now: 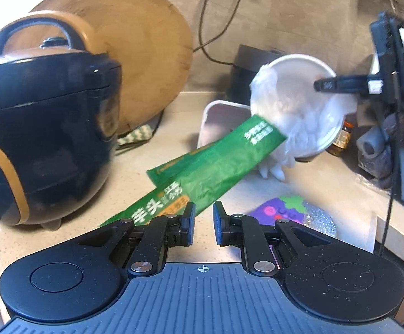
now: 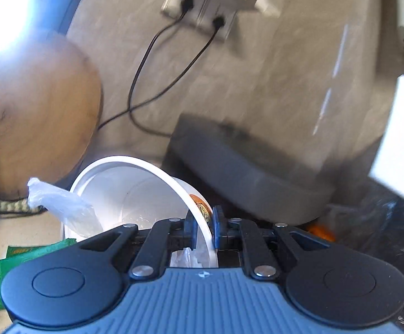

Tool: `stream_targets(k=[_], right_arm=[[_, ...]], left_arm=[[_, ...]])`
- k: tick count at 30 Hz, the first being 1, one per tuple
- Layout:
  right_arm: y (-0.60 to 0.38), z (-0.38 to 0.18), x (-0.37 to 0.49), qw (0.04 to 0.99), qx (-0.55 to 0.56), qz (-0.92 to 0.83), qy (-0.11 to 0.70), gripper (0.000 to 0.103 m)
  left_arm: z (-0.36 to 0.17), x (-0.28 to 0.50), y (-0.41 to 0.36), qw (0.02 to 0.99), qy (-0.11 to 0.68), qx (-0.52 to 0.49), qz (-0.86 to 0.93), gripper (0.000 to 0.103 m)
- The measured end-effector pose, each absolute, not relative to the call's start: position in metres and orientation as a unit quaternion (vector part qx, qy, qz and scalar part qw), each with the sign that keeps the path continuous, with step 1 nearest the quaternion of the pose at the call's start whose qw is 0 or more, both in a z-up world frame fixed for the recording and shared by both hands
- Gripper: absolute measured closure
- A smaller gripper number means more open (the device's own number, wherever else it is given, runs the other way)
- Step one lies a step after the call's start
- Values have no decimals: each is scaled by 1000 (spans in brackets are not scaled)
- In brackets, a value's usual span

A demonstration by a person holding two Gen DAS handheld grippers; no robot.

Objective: Collect trash
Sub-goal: 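Set the white cup upright on the counter and open the right gripper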

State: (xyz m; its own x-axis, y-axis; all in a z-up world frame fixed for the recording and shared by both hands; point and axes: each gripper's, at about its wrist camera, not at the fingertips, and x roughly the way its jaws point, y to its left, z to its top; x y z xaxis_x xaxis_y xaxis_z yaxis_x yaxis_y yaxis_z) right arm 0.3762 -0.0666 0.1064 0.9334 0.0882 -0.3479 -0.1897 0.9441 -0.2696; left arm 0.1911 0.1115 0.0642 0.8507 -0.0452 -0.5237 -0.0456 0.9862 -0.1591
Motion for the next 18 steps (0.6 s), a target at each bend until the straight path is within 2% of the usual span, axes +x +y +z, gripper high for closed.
stream_targets(k=[6, 12, 15, 18], right_arm=[[-122, 115, 374, 966, -85, 92, 224, 92], [-166, 79, 379, 934, -70, 134, 323, 89], [-174, 68, 360, 947, -83, 117, 289, 69], [-185, 75, 336, 957, -84, 135, 244, 56]], left_arm=[[66, 192, 94, 961, 266, -78, -18, 86], [71, 191, 60, 960, 263, -66, -65, 86], [69, 191, 46, 959, 266, -56, -79, 86], [66, 198, 34, 958, 271, -49, -82, 86]])
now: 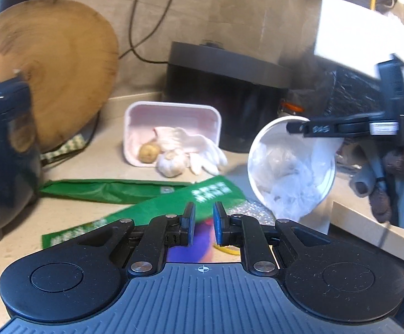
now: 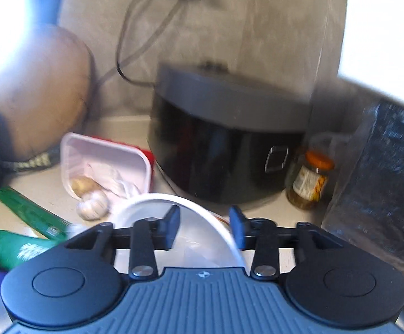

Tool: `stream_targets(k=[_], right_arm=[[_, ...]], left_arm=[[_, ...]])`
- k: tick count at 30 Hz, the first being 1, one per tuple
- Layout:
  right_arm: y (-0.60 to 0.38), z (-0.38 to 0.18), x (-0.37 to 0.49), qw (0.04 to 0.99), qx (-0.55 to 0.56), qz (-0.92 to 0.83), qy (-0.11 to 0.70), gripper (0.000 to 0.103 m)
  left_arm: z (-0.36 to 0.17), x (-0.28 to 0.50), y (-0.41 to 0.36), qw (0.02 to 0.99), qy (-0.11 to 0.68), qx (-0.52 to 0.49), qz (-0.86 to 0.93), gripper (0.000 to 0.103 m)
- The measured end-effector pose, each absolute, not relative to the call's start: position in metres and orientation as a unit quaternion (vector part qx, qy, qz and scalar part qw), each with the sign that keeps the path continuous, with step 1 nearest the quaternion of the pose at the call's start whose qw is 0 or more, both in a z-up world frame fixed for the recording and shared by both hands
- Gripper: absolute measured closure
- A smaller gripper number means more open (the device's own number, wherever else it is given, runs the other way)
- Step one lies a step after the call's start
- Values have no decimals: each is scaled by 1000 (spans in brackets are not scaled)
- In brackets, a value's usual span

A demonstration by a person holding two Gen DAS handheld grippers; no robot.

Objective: Collect trash
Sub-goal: 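Set the white cup upright on the counter and open the right gripper, then reach the left gripper to the pink plastic tray and grasp its rim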

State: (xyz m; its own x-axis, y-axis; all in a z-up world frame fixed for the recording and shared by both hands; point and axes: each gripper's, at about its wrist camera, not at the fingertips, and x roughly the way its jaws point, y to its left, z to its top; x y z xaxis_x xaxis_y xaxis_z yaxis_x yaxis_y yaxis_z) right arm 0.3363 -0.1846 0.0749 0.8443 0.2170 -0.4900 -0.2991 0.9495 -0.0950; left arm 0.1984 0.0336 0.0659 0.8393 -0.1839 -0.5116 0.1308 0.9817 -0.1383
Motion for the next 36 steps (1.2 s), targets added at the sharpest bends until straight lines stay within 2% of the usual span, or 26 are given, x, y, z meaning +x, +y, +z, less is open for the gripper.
stream_targets(k=[3, 8, 13, 15, 20, 24, 30, 33, 36], right_arm=[[-200, 82, 320, 965, -66, 144, 209, 42], [-232, 76, 306, 962, 3, 165, 216, 42], [-238, 41, 309, 965, -1, 111, 236, 45], [-252, 31, 323, 962, 48, 96, 252, 49], [-282, 39, 349, 952, 135, 111, 251, 49], [-270, 50, 364, 944, 121, 142, 271, 49], [-197, 52, 365, 942, 44, 197, 268, 46], [-164, 50, 371, 939, 25, 210, 272, 46], [-148, 45, 372, 931, 38, 233, 277, 46]], left_arm=[[64, 201, 20, 957, 275, -47, -82, 86], [57, 202, 4, 954, 283, -40, -95, 86], [47, 210, -14, 948, 299, -36, -104, 86], [46, 211, -20, 946, 303, -31, -111, 86], [46, 210, -23, 945, 305, -26, -111, 86], [49, 212, -10, 949, 296, -53, -98, 86], [66, 213, 27, 962, 257, -69, -53, 86], [83, 230, 41, 971, 232, -48, -26, 86], [98, 267, 48, 978, 208, 16, -5, 84]])
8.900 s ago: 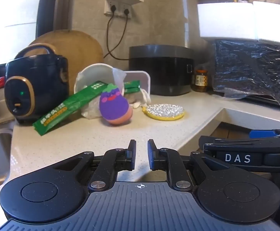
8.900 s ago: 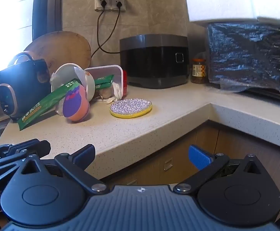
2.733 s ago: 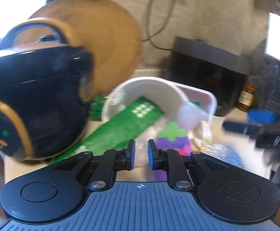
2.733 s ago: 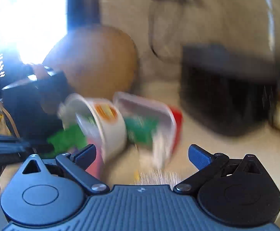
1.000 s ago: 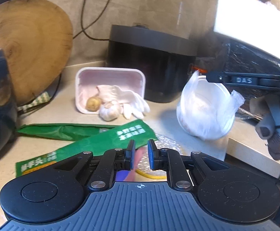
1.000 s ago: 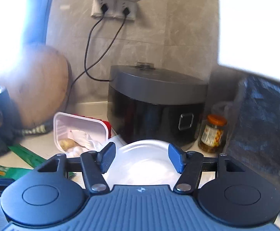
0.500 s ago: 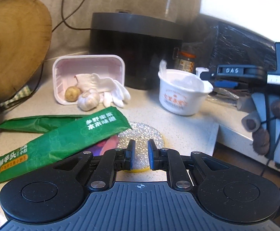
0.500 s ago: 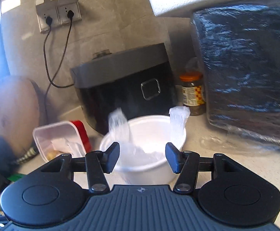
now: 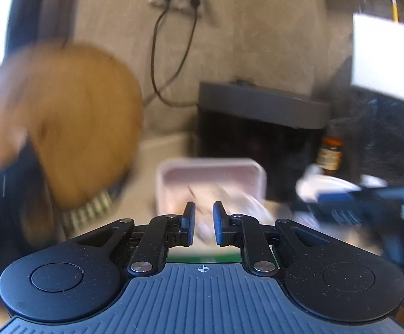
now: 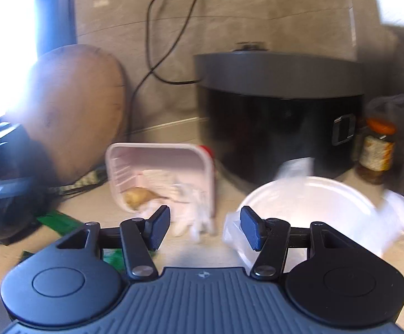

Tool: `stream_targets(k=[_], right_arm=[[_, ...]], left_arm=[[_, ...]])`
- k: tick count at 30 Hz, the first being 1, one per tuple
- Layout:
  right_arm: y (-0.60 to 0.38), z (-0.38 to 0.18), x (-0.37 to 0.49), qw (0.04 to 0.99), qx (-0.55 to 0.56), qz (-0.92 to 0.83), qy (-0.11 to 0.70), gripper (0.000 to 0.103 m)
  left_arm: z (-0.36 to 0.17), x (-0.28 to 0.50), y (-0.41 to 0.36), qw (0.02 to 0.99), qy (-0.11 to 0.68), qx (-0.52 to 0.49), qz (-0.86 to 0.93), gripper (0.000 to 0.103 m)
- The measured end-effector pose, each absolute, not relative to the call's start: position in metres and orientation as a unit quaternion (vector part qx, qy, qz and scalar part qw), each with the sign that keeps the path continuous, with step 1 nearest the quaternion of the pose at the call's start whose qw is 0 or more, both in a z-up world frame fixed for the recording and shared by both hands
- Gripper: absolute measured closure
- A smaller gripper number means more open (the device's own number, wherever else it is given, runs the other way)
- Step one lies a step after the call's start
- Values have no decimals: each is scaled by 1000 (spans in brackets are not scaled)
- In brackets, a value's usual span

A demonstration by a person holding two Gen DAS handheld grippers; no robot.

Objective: Collect trash
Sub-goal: 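Reach the left gripper to the pink plastic tray and grasp its rim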

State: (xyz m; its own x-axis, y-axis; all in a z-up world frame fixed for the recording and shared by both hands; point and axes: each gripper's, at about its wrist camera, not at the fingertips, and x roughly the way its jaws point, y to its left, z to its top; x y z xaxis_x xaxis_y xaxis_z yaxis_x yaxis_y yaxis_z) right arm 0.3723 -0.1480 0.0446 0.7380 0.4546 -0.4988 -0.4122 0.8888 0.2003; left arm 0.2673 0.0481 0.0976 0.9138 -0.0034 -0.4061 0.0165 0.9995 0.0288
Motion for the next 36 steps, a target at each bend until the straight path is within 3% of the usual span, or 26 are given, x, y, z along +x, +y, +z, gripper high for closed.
stream_targets(k=[4, 10, 14, 20, 28, 31, 36], right_arm=[[-144, 31, 351, 924, 39, 261, 276, 46], [-157, 26, 336, 938, -50, 240, 247, 46], [-188, 24, 357, 954, -45, 170, 244, 45], [-213, 21, 354, 954, -1, 179, 242, 45], [-218, 17, 349, 954, 6, 183, 236, 39], [-215, 19, 345, 953, 14, 188, 236, 39], [-206, 26, 329, 954, -3, 198, 224, 34]], left_arm=[[92, 335, 58, 971, 218, 71, 66, 85], [64, 405, 81, 956, 276, 16, 102, 84], [48, 424, 86, 951, 285, -4, 116, 86], [38, 437, 99, 961, 256, -51, 95, 87], [40, 396, 82, 959, 265, -63, -76, 87], [45, 382, 67, 958, 268, -21, -98, 83], [71, 374, 49, 977, 185, 106, -15, 83]])
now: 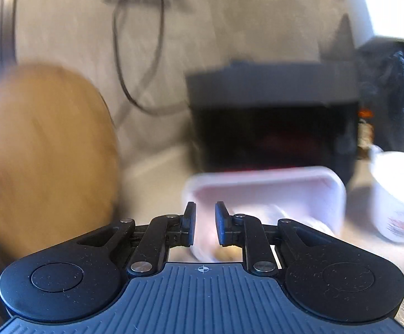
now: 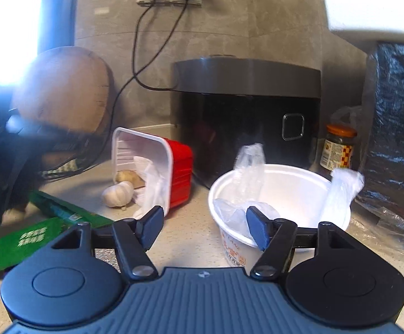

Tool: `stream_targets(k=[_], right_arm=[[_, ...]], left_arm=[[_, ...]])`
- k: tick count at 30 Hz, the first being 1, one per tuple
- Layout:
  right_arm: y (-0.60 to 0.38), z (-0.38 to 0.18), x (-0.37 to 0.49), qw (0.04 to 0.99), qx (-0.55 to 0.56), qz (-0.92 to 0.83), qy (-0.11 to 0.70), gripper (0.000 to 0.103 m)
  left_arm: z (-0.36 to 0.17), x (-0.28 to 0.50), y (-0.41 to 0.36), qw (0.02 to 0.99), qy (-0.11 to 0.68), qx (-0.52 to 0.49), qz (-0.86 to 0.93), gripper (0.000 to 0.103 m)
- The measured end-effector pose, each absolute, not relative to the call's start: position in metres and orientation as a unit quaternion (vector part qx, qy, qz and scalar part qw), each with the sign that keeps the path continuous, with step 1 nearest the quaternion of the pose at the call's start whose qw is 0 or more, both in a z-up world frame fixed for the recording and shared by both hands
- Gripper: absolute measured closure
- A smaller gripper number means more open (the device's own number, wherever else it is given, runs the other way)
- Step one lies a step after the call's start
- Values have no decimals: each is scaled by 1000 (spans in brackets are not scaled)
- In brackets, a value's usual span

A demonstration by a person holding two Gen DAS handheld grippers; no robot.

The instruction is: Collect trash

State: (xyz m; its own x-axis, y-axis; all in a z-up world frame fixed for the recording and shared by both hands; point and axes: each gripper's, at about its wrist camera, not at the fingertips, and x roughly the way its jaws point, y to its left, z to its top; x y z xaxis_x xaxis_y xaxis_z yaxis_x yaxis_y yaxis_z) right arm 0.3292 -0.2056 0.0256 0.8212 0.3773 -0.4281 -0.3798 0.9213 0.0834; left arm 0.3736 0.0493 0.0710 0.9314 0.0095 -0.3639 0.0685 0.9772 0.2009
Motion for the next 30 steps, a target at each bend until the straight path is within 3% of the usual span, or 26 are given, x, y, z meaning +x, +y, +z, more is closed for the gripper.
stream_targets(k=[5, 13, 20, 24, 30], right_arm=[[-204, 28, 321, 954, -14, 202, 222, 32], [-213, 25, 309, 955, -11, 191, 227, 30], [-201, 28, 301, 957, -28, 196, 212, 29], [-178, 29, 305, 962, -68, 176, 198, 29], [-157, 40, 296, 958, -86, 195, 193, 29]], left_arm=[[112, 391, 47, 987, 151, 11, -61, 85], [86, 447, 17, 964, 247, 74, -58, 81], [82, 387, 48, 958, 270, 25, -90, 84], [67, 356, 57, 922, 362, 0, -135, 82], [69, 321, 82, 945, 316, -23, -87, 82]])
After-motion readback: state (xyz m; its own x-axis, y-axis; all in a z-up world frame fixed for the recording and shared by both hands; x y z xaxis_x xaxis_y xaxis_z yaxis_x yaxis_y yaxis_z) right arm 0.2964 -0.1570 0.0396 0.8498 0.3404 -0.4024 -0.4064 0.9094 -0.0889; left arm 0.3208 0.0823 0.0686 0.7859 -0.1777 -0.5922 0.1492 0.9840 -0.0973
